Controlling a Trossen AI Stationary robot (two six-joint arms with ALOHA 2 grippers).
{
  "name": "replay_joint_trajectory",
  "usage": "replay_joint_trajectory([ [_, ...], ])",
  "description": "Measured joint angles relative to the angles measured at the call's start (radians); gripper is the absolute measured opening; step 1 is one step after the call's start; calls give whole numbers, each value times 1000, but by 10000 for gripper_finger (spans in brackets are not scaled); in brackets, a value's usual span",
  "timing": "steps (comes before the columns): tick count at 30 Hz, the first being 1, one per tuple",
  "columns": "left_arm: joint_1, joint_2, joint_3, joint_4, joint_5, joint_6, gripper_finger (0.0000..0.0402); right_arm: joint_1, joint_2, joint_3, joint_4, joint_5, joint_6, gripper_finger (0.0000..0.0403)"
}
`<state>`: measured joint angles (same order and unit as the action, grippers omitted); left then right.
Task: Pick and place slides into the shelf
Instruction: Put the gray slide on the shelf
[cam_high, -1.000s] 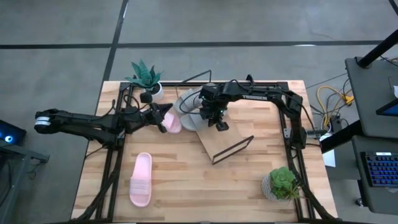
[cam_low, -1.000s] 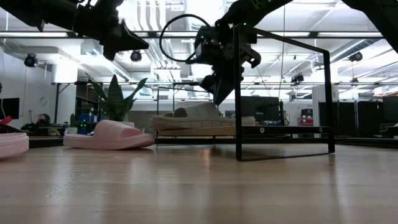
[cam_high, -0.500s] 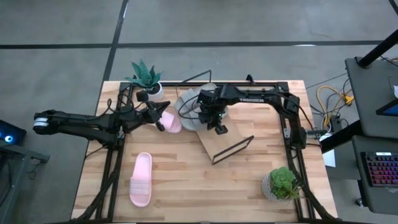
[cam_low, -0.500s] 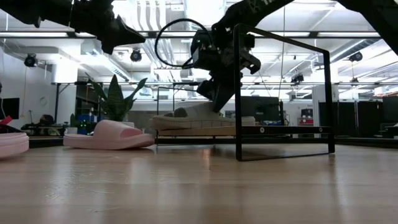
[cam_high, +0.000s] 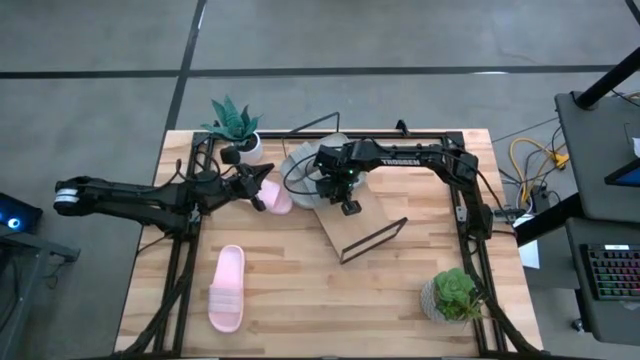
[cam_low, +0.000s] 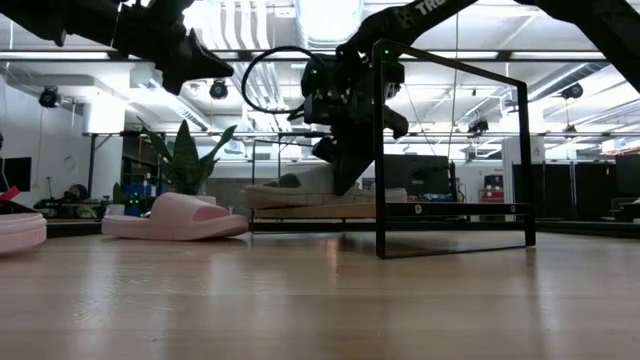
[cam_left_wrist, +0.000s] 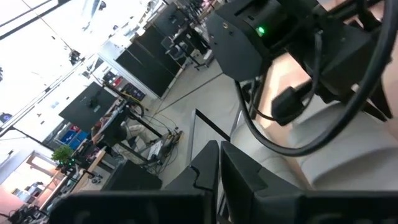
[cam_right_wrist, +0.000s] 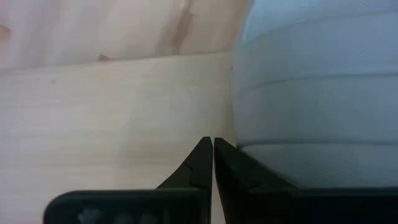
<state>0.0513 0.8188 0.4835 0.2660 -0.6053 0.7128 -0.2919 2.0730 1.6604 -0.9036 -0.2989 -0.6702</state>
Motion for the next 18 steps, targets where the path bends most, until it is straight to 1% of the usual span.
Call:
replay_joint_trajectory([
  [4, 0, 0, 0, 1, -3, 0, 0, -1, -7, 0, -1, 60, -4, 8],
  [9, 0, 1, 0, 0, -3, 0, 0, -2, -8, 0, -2, 75, -13, 8],
  [13, 0, 2, 0, 0, -3, 0, 0, 0, -12, 0, -5, 122, -27, 8],
  [18, 0, 3, 0, 0, -3, 0, 0, -2, -16, 0, -1, 128, -30, 8],
])
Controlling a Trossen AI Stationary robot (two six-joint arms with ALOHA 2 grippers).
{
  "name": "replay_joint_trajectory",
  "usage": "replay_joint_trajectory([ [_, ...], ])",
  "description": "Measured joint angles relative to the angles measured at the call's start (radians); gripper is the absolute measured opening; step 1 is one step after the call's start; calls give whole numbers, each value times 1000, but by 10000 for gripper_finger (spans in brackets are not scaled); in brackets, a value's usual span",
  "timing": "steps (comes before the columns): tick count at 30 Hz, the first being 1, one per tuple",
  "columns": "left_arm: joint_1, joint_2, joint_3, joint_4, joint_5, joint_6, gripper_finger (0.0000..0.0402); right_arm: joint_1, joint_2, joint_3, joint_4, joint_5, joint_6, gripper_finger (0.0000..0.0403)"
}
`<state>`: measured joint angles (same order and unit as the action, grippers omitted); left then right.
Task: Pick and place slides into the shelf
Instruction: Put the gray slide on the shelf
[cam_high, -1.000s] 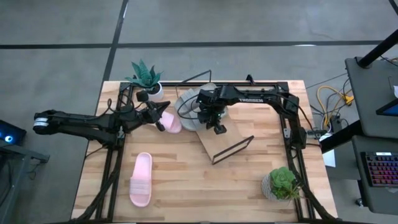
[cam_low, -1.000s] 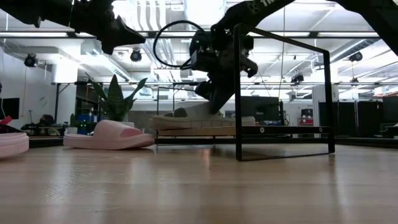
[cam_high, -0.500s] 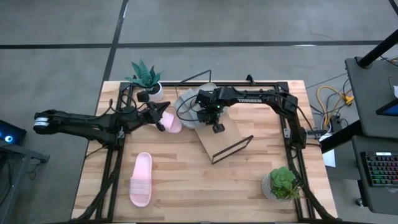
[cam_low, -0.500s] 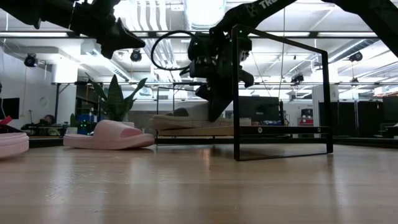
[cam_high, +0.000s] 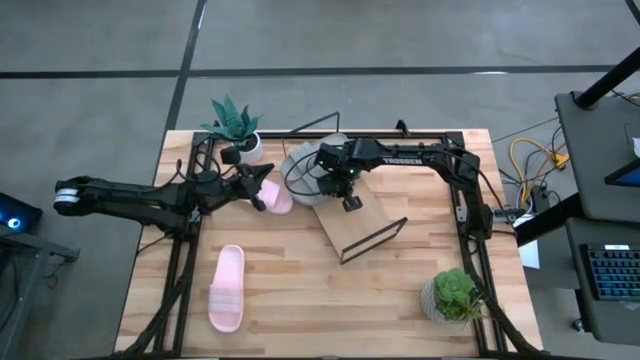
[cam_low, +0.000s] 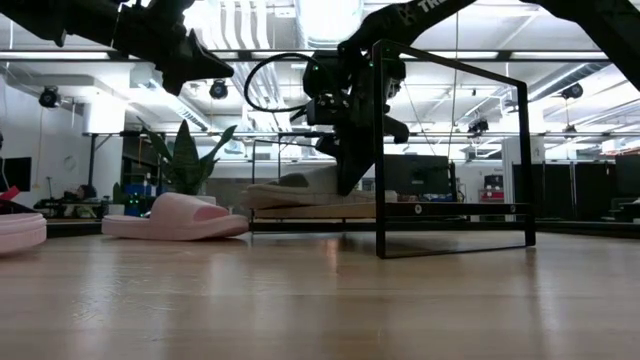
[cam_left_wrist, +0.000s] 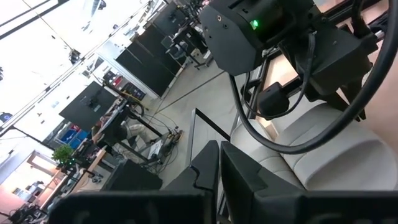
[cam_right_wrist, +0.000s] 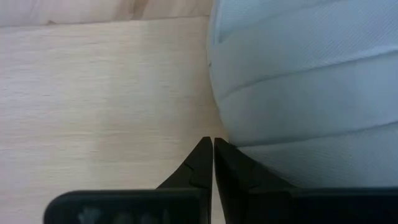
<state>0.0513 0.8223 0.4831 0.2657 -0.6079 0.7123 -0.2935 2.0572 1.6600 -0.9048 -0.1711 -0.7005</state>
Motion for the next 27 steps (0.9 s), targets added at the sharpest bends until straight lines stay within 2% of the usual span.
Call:
replay_joint_trajectory([
  [16, 0, 0, 0, -5, 1, -1, 0, 0, -20, 0, -19, 0, 9, 12],
  [23, 0, 0, 0, -6, 1, -1, 0, 1, -40, 0, -44, -3, 51, 61],
  [27, 0, 0, 0, -8, 0, -5, 0, 1, -96, 1, -41, -3, 92, 78],
])
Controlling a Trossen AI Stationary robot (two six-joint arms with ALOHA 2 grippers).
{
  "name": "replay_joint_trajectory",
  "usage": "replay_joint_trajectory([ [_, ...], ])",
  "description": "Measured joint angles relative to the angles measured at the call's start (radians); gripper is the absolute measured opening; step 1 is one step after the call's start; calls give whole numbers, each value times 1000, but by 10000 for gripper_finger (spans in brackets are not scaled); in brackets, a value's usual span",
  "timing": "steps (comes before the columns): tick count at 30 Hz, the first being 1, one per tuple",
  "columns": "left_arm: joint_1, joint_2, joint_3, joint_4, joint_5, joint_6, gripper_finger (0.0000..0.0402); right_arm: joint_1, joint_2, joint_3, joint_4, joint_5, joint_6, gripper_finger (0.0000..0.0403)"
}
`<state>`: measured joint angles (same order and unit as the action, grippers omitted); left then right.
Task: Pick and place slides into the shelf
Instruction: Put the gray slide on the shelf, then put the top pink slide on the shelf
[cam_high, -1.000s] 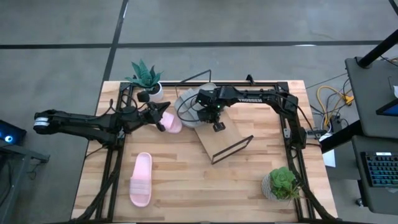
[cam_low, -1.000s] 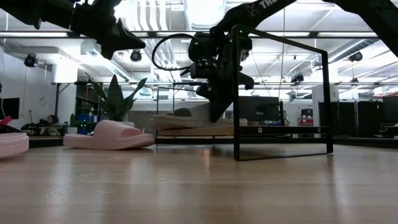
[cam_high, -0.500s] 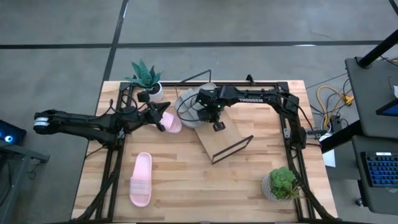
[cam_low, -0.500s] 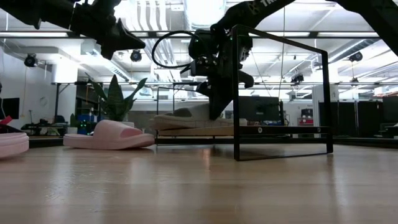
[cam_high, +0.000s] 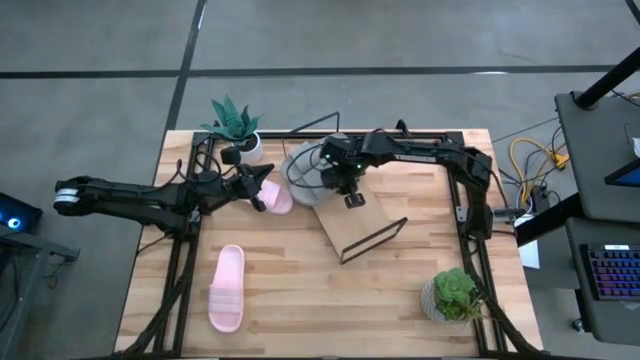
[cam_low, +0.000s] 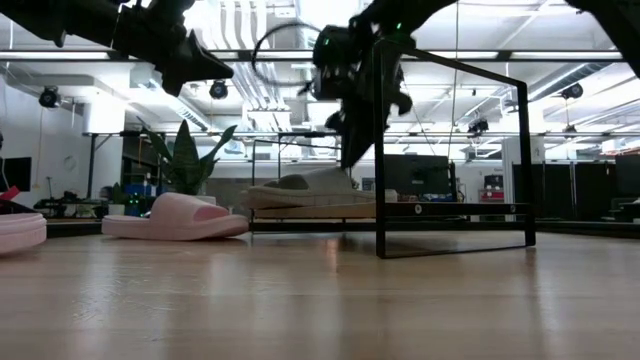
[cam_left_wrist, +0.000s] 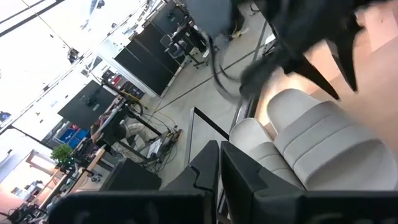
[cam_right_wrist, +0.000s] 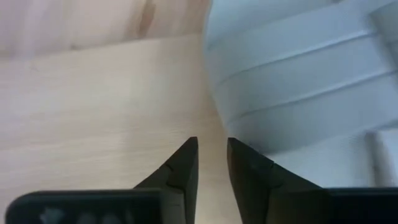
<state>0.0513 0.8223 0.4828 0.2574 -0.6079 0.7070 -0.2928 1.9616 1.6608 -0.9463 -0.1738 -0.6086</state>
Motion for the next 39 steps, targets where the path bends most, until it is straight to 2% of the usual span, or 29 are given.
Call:
replay_joint_trajectory([
  [5, 0, 0, 0, -40, -1, -82, 0, 0, -117, -2, 4, 2, 19, 65],
  [10, 1, 0, 0, -136, -17, -246, 0, 0, -265, -38, 71, 19, 61, 48],
  [14, 11, -2, 15, -274, -43, -428, 0, 4, -376, -112, 194, 23, 100, 44],
  [20, 75, -14, 66, -561, -34, -720, 0, 13, -506, -265, 381, 99, 111, 44],
  [24, 143, -21, 91, -685, 137, -860, 0, 12, -564, -359, 467, 100, 111, 44],
  [28, 188, -20, 93, -694, 394, -845, 0, 13, -592, -427, 527, 99, 82, 44],
  [30, 203, -17, 93, -695, 470, -814, 0, 13, -594, -442, 539, 99, 77, 44],
  [34, 224, -17, 93, -698, 492, -824, 9, 13, -583, -444, 540, 99, 77, 44],
  [39, 267, -11, 100, -736, 494, -868, 71, 13, -562, -444, 540, 98, 79, 44],
])
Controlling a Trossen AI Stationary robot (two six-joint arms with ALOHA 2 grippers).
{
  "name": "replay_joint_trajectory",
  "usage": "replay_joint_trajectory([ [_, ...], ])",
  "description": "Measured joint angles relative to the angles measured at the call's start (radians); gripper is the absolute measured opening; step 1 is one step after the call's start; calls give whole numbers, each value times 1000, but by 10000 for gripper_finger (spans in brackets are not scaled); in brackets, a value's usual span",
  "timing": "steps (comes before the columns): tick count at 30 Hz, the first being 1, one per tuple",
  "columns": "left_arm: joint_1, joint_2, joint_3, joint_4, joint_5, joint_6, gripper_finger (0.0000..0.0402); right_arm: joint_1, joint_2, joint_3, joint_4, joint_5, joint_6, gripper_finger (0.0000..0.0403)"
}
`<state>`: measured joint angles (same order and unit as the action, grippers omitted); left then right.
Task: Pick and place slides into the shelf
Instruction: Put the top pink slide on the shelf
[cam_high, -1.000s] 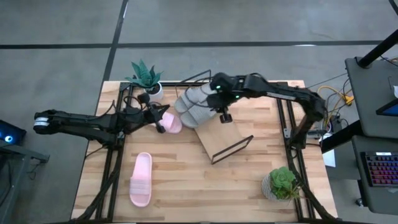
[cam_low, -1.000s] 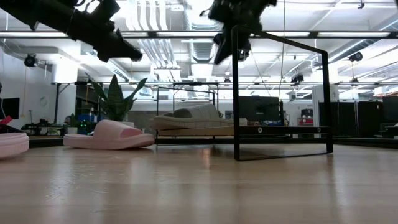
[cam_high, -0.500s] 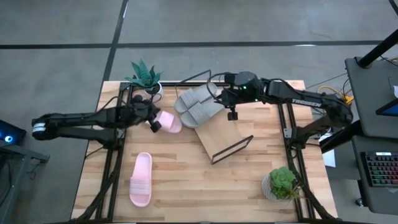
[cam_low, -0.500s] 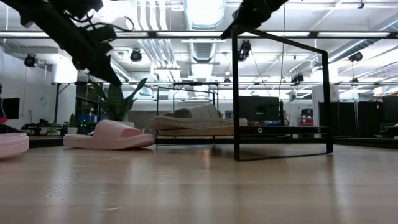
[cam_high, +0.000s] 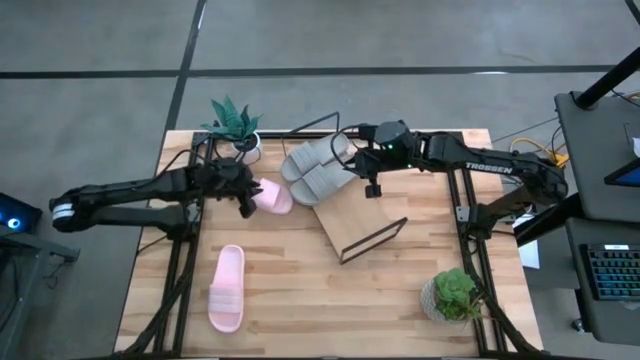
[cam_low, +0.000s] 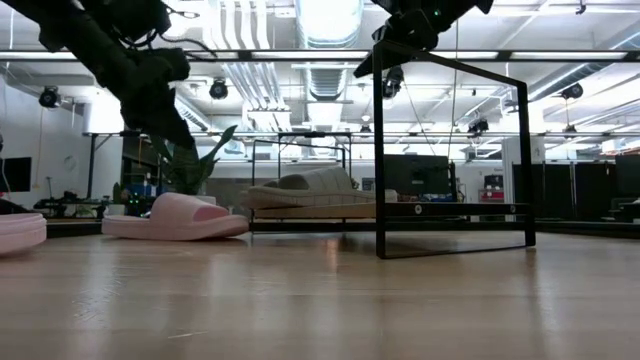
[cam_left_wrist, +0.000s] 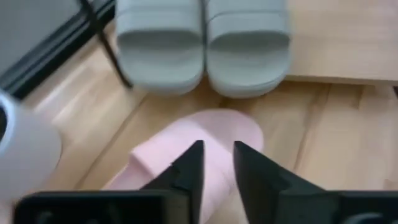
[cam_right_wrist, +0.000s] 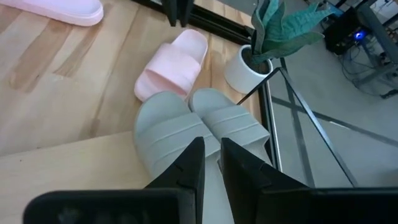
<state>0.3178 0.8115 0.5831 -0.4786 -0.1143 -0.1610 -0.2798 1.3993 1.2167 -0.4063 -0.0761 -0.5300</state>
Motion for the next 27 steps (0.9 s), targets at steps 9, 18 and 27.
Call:
replay_joint_trajectory([
  [9, 117, 56, -3, -88, 1, -202, 204, 0, 10, 0, -2, 0, -1, 44],
  [18, 196, 129, -8, -79, 105, -227, 238, 0, 10, 0, -3, 0, -2, 44],
  [27, 225, 211, -17, -80, 156, -226, 238, 0, 10, -15, -6, 0, -2, 44],
])
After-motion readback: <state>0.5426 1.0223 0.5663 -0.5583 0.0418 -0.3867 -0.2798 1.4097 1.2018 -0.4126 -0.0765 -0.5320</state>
